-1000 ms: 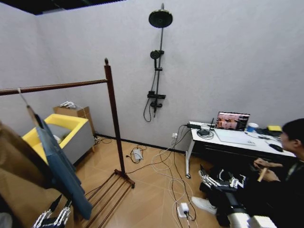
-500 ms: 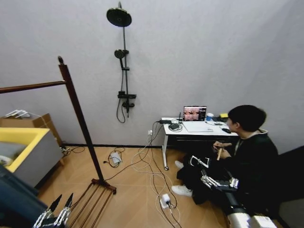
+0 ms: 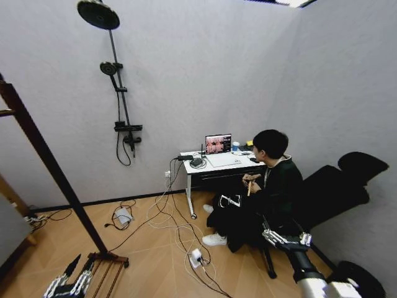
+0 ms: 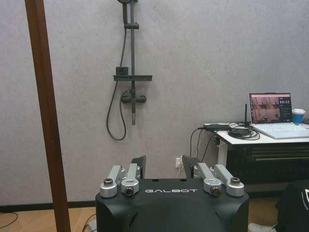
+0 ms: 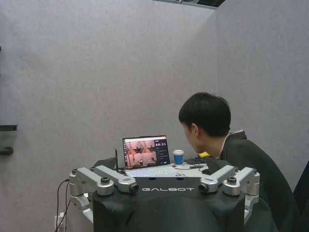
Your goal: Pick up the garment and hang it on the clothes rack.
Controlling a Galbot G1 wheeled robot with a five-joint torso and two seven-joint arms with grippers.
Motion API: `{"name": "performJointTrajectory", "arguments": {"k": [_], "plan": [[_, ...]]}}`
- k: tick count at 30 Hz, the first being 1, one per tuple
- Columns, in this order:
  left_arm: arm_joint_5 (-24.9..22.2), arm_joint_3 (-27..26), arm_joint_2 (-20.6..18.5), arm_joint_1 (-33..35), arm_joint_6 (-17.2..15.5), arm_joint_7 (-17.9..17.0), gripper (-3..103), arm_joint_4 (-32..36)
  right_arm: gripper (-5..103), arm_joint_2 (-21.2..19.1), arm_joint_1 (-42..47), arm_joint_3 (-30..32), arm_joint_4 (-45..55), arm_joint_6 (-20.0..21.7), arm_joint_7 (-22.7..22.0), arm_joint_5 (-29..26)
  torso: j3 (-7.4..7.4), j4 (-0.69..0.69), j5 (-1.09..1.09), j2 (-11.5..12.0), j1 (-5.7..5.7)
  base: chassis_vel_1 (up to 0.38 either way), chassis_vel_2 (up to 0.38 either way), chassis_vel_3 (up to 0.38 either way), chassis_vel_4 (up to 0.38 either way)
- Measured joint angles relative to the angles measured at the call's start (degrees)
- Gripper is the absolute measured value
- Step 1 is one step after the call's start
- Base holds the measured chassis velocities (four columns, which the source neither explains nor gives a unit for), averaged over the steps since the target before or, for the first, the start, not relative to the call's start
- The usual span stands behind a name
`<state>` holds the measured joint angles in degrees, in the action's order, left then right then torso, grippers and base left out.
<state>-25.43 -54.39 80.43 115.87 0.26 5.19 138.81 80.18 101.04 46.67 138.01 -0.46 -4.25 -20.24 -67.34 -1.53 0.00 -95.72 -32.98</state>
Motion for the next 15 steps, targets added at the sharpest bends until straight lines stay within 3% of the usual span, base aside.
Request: {"name": "performJointTrajectory", "arguments": {"k": [15], "plan": [[0.0, 0.0, 0.0, 0.0, 0.0, 0.0, 46, 0.0, 100, 0.0, 0.0, 0.0, 0.0, 0.0, 0.0, 0.0, 0.0, -0.01, -0.01, 0.0, 0.0, 0.0, 0.0, 0.0, 0.0]]}}
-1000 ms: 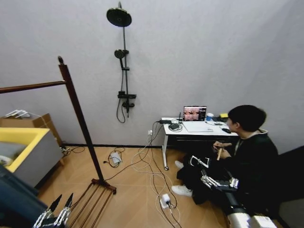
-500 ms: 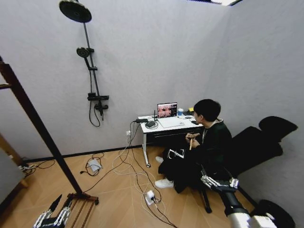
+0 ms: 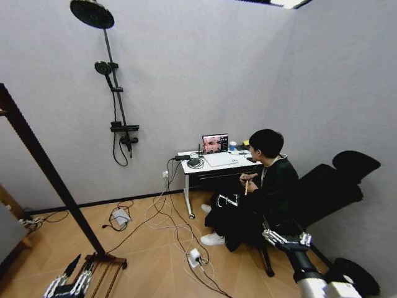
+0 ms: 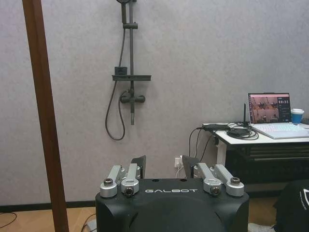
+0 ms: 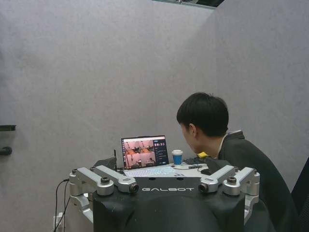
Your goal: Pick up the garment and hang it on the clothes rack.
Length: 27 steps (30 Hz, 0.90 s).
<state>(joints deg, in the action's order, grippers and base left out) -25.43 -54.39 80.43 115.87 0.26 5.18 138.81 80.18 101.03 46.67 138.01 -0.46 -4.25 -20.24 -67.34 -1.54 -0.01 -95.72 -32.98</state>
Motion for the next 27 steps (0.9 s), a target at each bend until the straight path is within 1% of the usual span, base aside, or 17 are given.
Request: {"name": "performJointTrajectory", "arguments": {"k": [6, 11, 19, 22, 25, 26, 27], "plan": [[0.0, 0.0, 0.0, 0.0, 0.0, 0.0, 46, 0.0, 100, 0.0, 0.0, 0.0, 0.0, 0.0, 0.0, 0.0, 0.0, 0.01, 0.01, 0.0, -0.01, 0.015, -0.013, -0.021, 0.017], [0.0, 0.0, 0.0, 0.0, 0.0, 0.0, 46, 0.0, 100, 0.0, 0.0, 0.0, 0.0, 0.0, 0.0, 0.0, 0.0, 0.01, 0.01, 0.0, -0.02, 0.09, -0.1, -0.089, 0.101], [0.0, 0.0, 0.0, 0.0, 0.0, 0.0, 46, 0.0, 100, 0.0, 0.0, 0.0, 0.0, 0.0, 0.0, 0.0, 0.0, 0.02, 0.02, 0.0, 0.0, 0.19, -0.175, -0.199, 0.203], [0.0, 0.0, 0.0, 0.0, 0.0, 0.0, 46, 0.0, 100, 0.0, 0.0, 0.0, 0.0, 0.0, 0.0, 0.0, 0.01, 0.01, -0.02, 0.0, 0.0, 0.249, -0.263, -0.248, 0.268], [0.0, 0.0, 0.0, 0.0, 0.0, 0.0, 46, 0.0, 100, 0.0, 0.0, 0.0, 0.0, 0.0, 0.0, 0.0, 0.0, 0.01, 0.02, 0.0, 0.01, 0.251, -0.265, -0.281, 0.267], [0.0, 0.0, 0.0, 0.0, 0.0, 0.0, 46, 0.0, 100, 0.0, 0.0, 0.0, 0.0, 0.0, 0.0, 0.0, 0.02, 0.01, -0.02, 0.0, 0.06, 0.228, -0.222, -0.198, 0.197], [0.0, 0.0, 0.0, 0.0, 0.0, 0.0, 46, 0.0, 100, 0.0, 0.0, 0.0, 0.0, 0.0, 0.0, 0.0, 0.03, 0.04, 0.02, 0.0, 0.07, 0.109, -0.116, -0.185, 0.197]]}}
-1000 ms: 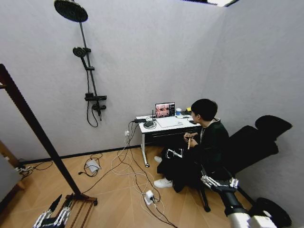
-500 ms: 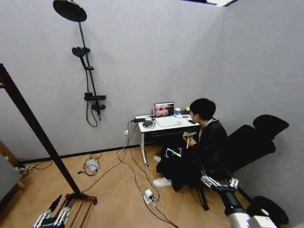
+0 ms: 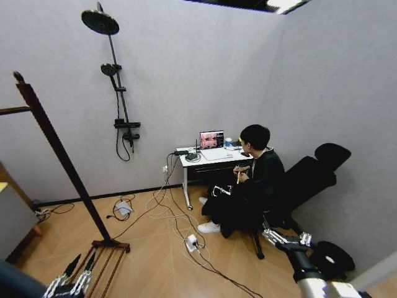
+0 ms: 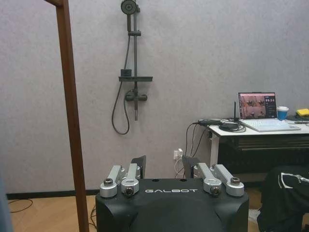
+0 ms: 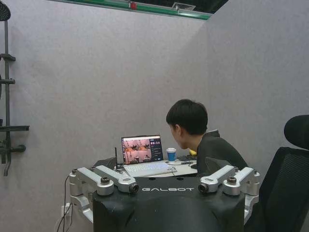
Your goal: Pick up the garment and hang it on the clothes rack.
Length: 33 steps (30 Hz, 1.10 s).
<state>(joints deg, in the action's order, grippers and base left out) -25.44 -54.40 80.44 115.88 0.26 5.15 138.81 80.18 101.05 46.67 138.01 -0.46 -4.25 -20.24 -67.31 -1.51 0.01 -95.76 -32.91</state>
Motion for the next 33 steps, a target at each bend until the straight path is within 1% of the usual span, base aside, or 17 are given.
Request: {"name": "performJointTrajectory", "arguments": {"k": [2, 3, 5, 6, 11, 16, 20, 22, 23, 24, 25, 26, 27, 28, 30, 33], "plan": [[0.0, 0.0, 0.0, 0.0, 0.0, 0.0, 46, 0.0, 100, 0.0, 0.0, 0.0, 0.0, 0.0, 0.0, 0.0, 0.0, 0.01, 0.01, 0.0, 0.0, 0.109, -0.116, -0.159, 0.17], [0.0, 0.0, 0.0, 0.0, 0.0, 0.0, 46, 0.0, 100, 0.0, 0.0, 0.0, 0.0, 0.0, 0.0, 0.0, 0.0, -0.06, 0.0, 0.0, 0.0, 0.008, 0.017, -0.09, 0.044], [0.0, 0.0, 0.0, 0.0, 0.0, 0.0, 46, 0.0, 100, 0.0, 0.0, 0.0, 0.0, 0.0, 0.0, 0.0, -0.01, -0.08, -0.03, 0.0, -0.01, -0.021, -0.007, -0.09, 0.033], [0.0, 0.0, 0.0, 0.0, 0.0, 0.0, 46, 0.0, 100, 0.0, 0.0, 0.0, 0.0, 0.0, 0.0, 0.0, -0.02, -0.05, -0.02, 0.0, -0.03, -0.05, -0.025, 0.012, 0.021], [0.0, 0.0, 0.0, 0.0, 0.0, 0.0, 46, 0.0, 100, 0.0, 0.0, 0.0, 0.0, 0.0, 0.0, 0.0, -0.05, -0.01, 0.0, 0.1, -0.14, -0.085, -0.009, 0.103, 0.022], [0.0, 0.0, 0.0, 0.0, 0.0, 0.0, 46, 0.0, 100, 0.0, 0.0, 0.0, 0.0, 0.0, 0.0, 0.0, -0.04, -0.03, 0.01, 0.1, -0.13, -0.137, -0.083, 0.148, 0.072], [0.0, 0.0, 0.0, 0.0, 0.0, 0.0, 46, 0.0, 100, 0.0, 0.0, 0.0, 0.0, 0.0, 0.0, 0.0, -0.03, -0.03, -0.03, 0.1, -0.1, -0.145, -0.167, 0.149, 0.166], [0.0, 0.0, 0.0, 0.0, 0.0, 0.0, 46, 0.0, 100, 0.0, 0.0, 0.0, 0.0, 0.0, 0.0, 0.0, -0.02, -0.02, 0.01, 0.0, -0.07, -0.168, -0.215, 0.206, 0.208], [0.0, 0.0, 0.0, 0.0, 0.0, 0.0, 46, 0.0, 100, 0.0, 0.0, 0.0, 0.0, 0.0, 0.0, 0.0, -0.02, -0.01, 0.0, 0.0, -0.06, -0.168, -0.215, 0.166, 0.214], [0.0, 0.0, 0.0, 0.0, 0.0, 0.0, 46, 0.0, 100, 0.0, 0.0, 0.0, 0.0, 0.0, 0.0, 0.0, -0.02, -0.02, -0.05, 0.0, -0.06, -0.135, -0.208, 0.076, 0.163], [0.0, 0.0, 0.0, 0.0, 0.0, 0.0, 46, 0.0, 100, 0.0, 0.0, 0.0, 0.0, 0.0, 0.0, 0.0, -0.02, -0.02, -0.05, 0.0, -0.06, -0.135, -0.208, 0.076, 0.163], [0.0, 0.0, 0.0, 0.0, 0.0, 0.1, 46, 0.0, 100, 0.0, 0.0, 0.0, 0.0, 0.0, 0.0, 0.0, -0.02, -0.05, -0.07, 0.0, -0.06, -0.068, -0.149, 0.076, 0.163], [0.0, 0.0, 0.0, 0.0, 0.0, 0.1, 46, 0.0, 100, 0.0, 0.0, 0.0, 0.0, 0.0, 0.0, 0.0, -0.03, -0.05, -0.01, 0.0, -0.06, -0.068, -0.075, 0.093, 0.02], [0.0, 0.0, 0.0, 0.0, 0.0, 0.1, 46, 0.0, 100, 0.0, 0.0, 0.0, 0.0, 0.0, 0.0, 0.0, -0.03, -0.05, -0.01, 0.0, -0.06, -0.068, -0.075, 0.093, 0.02], [0.0, 0.0, 0.0, 0.0, 0.0, 0.1, 46, 0.0, 100, 0.0, 0.0, 0.0, 0.0, 0.0, 0.0, 0.0, -0.03, 0.0, -0.03, 0.0, -0.06, -0.018, -0.023, 0.068, 0.022], [0.0, 0.0, 0.0, 0.0, 0.0, 0.1, 46, 0.0, 100, 0.0, 0.0, 0.0, 0.0, 0.0, 0.0, 0.0, -0.03, -0.02, 0.0, 0.0, -0.06, 0.074, 0.042, 0.021, 0.02]]}}
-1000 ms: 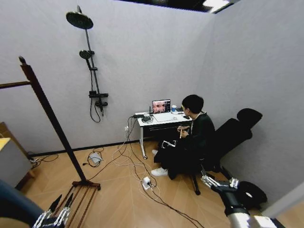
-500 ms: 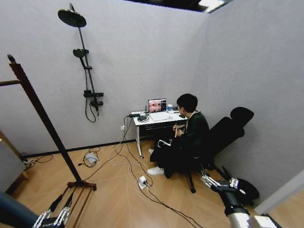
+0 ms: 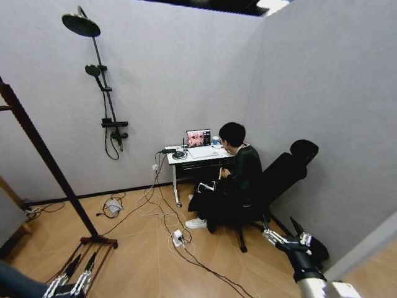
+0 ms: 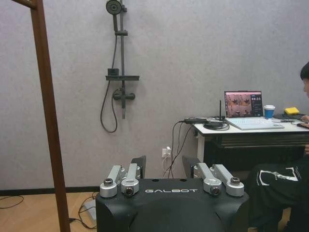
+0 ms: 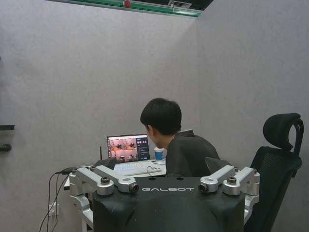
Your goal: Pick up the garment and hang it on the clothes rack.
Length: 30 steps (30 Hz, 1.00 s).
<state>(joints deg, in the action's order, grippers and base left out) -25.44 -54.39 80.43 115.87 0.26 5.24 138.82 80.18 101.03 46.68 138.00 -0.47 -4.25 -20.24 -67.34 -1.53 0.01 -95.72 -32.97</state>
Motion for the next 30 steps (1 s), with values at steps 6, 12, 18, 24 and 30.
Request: {"name": "performJointTrajectory", "arguments": {"k": [6, 12, 18, 24, 30], "plan": [[0.0, 0.0, 0.0, 0.0, 0.0, -0.1, 46, 0.0, 100, 0.0, 0.0, 0.0, 0.0, 0.0, 0.0, 0.0, 0.0, 0.01, 0.02, 0.0, 0.0, 0.08, 0.087, 0.002, 0.011], [0.0, 0.0, 0.0, 0.0, 0.0, -0.1, 46, 0.0, 100, 0.0, 0.0, 0.0, 0.0, 0.0, 0.0, 0.0, 0.0, -0.01, -0.02, 0.0, -0.02, 0.0, 0.0, 0.0, 0.0], [0.0, 0.0, 0.0, 0.0, 0.0, -0.1, 46, 0.0, 100, 0.0, 0.0, 0.0, 0.0, 0.0, 0.0, 0.0, 0.0, -0.01, -0.01, 0.0, -0.01, 0.0, 0.0, 0.0, 0.0], [0.0, 0.0, 0.0, 0.0, 0.0, -0.1, 46, 0.0, 100, 0.0, 0.0, 0.0, 0.0, 0.0, 0.0, 0.0, 0.0, 0.0, 0.0, 0.0, -0.03, 0.007, -0.004, -0.008, 0.01], [0.0, 0.0, 0.0, 0.0, 0.0, -0.1, 46, 0.0, 100, 0.0, 0.0, 0.0, 0.0, 0.0, 0.0, 0.0, -0.01, 0.0, 0.0, 0.0, -0.04, 0.084, -0.086, -0.092, 0.096]]}}
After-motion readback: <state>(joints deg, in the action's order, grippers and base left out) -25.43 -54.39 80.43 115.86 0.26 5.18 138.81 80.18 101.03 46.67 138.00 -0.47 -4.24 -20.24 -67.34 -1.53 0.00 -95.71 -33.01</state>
